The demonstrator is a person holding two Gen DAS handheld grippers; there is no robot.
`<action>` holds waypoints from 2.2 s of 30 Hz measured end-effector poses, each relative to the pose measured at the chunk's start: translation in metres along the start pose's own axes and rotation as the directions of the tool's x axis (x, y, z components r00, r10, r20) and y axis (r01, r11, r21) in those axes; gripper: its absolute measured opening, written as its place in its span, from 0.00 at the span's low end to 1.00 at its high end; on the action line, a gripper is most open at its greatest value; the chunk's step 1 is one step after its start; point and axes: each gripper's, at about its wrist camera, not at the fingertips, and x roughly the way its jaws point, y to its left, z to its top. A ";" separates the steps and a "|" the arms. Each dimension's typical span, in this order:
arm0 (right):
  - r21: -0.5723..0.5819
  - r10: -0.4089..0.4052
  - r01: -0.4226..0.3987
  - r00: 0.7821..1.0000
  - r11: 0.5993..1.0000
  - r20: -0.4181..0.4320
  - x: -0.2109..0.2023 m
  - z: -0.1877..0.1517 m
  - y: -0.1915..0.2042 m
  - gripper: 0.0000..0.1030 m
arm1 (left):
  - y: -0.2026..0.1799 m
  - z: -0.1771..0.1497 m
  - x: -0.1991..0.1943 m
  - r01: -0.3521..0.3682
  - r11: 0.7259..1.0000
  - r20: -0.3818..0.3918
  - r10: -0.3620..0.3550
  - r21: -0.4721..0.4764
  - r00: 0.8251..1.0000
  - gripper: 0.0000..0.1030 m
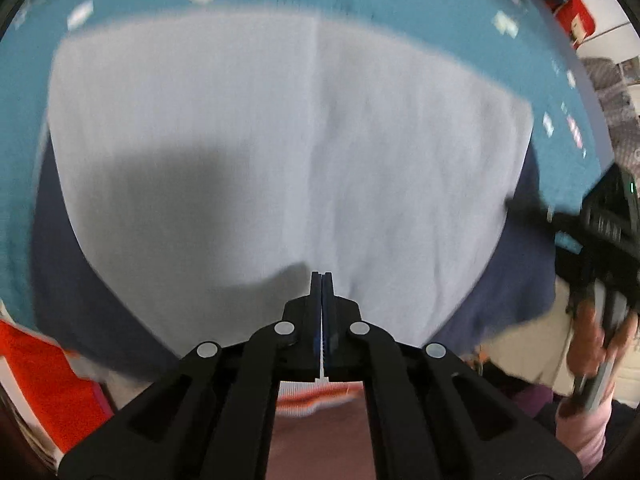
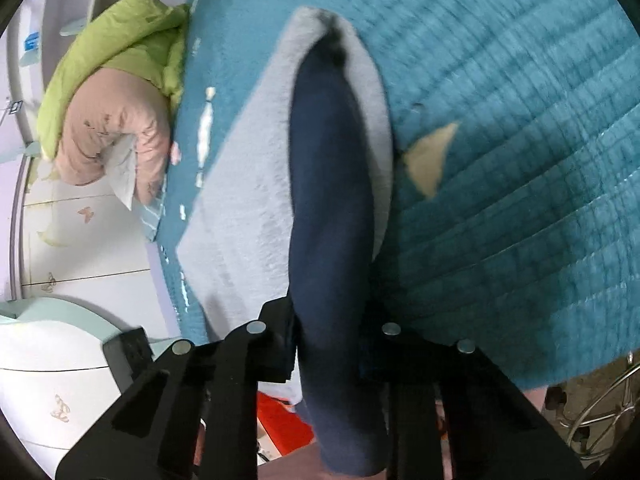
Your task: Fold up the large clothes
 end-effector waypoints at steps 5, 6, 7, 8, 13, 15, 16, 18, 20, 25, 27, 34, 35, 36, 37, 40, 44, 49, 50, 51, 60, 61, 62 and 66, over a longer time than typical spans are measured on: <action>-0.032 -0.014 0.015 1.000 0.999 0.028 -0.004 -0.006 0.023 0.18 | -0.004 0.028 0.002 -0.049 0.999 0.072 0.048 0.013 0.996 0.00; -0.027 -0.025 0.026 0.999 0.999 0.033 -0.004 -0.007 0.025 0.18 | -0.005 0.031 0.009 -0.062 0.998 0.081 0.059 0.027 0.995 0.00; -0.028 -0.034 0.035 0.999 0.999 0.036 -0.005 -0.008 0.026 0.18 | -0.008 0.032 0.025 -0.098 0.995 0.081 0.095 0.035 0.992 0.00; -0.035 -0.041 0.043 0.998 0.998 0.040 -0.004 -0.010 0.031 0.18 | -0.016 0.035 0.039 -0.105 0.994 0.075 0.102 0.030 0.992 0.00; -0.078 -0.046 0.050 0.998 0.996 0.050 -0.004 -0.016 0.064 0.18 | -0.015 0.037 0.046 -0.100 0.994 0.098 0.096 0.034 0.991 0.00; -0.099 -0.051 0.056 0.997 0.994 0.051 -0.002 -0.017 0.081 0.18 | -0.015 0.037 0.047 -0.098 0.995 0.104 0.094 0.028 0.990 0.00; -0.114 -0.057 0.062 0.997 0.992 0.050 0.000 -0.019 0.092 0.17 | -0.026 0.026 0.046 -0.094 0.995 0.106 0.091 0.024 0.990 0.00; -0.143 -0.065 0.071 0.997 0.987 0.048 0.005 -0.021 0.111 0.17 | -0.025 0.031 0.047 -0.074 0.997 0.105 0.072 0.015 0.992 0.00; -0.180 -0.083 0.089 0.996 0.980 0.042 0.007 -0.025 0.127 0.17 | -0.020 0.025 0.050 -0.052 0.999 0.102 0.051 0.009 0.993 0.01; -0.240 -0.128 0.133 0.991 0.962 0.037 0.023 -0.035 0.164 0.17 | -0.005 0.010 0.045 -0.010 1.000 0.105 0.009 0.001 0.994 0.02; -0.260 -0.147 0.148 0.989 0.954 0.025 0.031 -0.038 0.177 0.17 | 0.001 0.006 0.042 0.007 1.000 0.112 -0.007 0.002 0.994 0.02; -0.300 -0.226 0.221 0.974 0.928 0.019 0.050 -0.050 0.209 0.17 | 0.029 -0.009 0.028 0.112 0.993 0.119 -0.114 0.020 0.986 0.02; -0.319 -0.250 0.242 0.968 0.916 0.016 0.057 -0.053 0.219 0.17 | 0.031 -0.011 0.024 0.120 0.992 0.124 -0.124 0.041 0.985 0.02; -0.331 -0.264 0.255 0.964 0.908 0.019 0.059 -0.056 0.224 0.17 | 0.035 -0.016 0.017 0.118 0.991 0.128 -0.125 0.063 0.984 0.02; -0.343 -0.282 0.273 0.959 0.899 0.024 0.062 -0.059 0.230 0.17 | 0.040 -0.020 0.011 0.125 0.990 0.126 -0.132 0.067 0.983 0.02; -0.365 -0.321 0.303 0.947 0.880 0.014 0.079 -0.064 0.247 0.17 | 0.058 -0.031 -0.006 0.162 0.985 0.121 -0.167 0.051 0.978 0.02; -0.433 -0.375 0.332 0.927 0.838 -0.015 0.112 -0.074 0.270 0.17 | 0.089 -0.042 -0.032 0.130 0.991 0.139 -0.131 0.019 0.982 0.02; -0.502 -0.434 0.349 0.899 0.791 -0.060 0.165 -0.079 0.287 0.17 | 0.156 -0.054 -0.063 0.015 0.996 0.171 0.001 -0.092 0.985 0.02; -0.518 -0.449 0.352 0.891 0.780 -0.071 0.179 -0.080 0.289 0.17 | 0.171 -0.058 -0.068 0.002 0.992 0.177 0.020 -0.124 0.984 0.02; -0.532 -0.460 0.353 0.884 0.770 -0.080 0.191 -0.081 0.290 0.17 | 0.182 -0.055 -0.074 -0.014 0.988 0.183 0.043 -0.156 0.982 0.02; -0.596 -0.557 0.394 0.823 0.699 -0.110 0.264 -0.086 0.289 0.18 | 0.249 -0.061 -0.096 -0.100 0.939 0.178 0.166 -0.330 0.970 0.02; -0.600 -0.563 0.399 0.819 0.693 -0.106 0.271 -0.086 0.288 0.18 | 0.253 -0.063 -0.097 -0.109 0.933 0.170 0.176 -0.342 0.970 0.02; -0.611 -0.574 0.406 0.813 0.680 -0.098 0.277 -0.087 0.286 0.18 | 0.252 -0.060 -0.095 -0.116 0.929 0.163 0.182 -0.350 0.970 0.02; -0.631 -0.538 0.353 0.834 0.691 -0.122 0.286 -0.091 0.282 0.38 | 0.257 -0.066 -0.093 -0.102 0.919 0.145 0.169 -0.380 0.975 0.03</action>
